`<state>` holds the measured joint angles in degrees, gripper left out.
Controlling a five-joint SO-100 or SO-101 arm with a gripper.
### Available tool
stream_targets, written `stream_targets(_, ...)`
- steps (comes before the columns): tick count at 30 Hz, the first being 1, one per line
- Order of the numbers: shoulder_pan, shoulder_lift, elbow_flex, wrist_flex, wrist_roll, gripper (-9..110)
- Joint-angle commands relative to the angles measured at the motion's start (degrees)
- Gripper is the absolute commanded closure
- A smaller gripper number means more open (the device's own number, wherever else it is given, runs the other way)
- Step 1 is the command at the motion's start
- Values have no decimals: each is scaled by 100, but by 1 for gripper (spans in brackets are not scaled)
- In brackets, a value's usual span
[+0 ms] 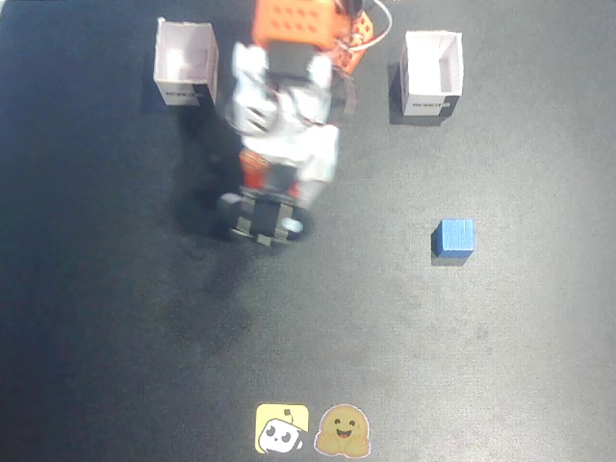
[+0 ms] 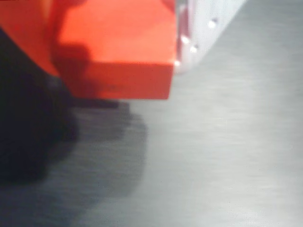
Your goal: Put the red cube in the right box and the blue cube in the left box.
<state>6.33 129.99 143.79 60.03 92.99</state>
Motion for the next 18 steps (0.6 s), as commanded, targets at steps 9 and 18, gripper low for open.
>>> stream_targets(9,1661,387,-563,703,-703,90)
stream_targets(18,2470,765,-703,1204,-1081,90)
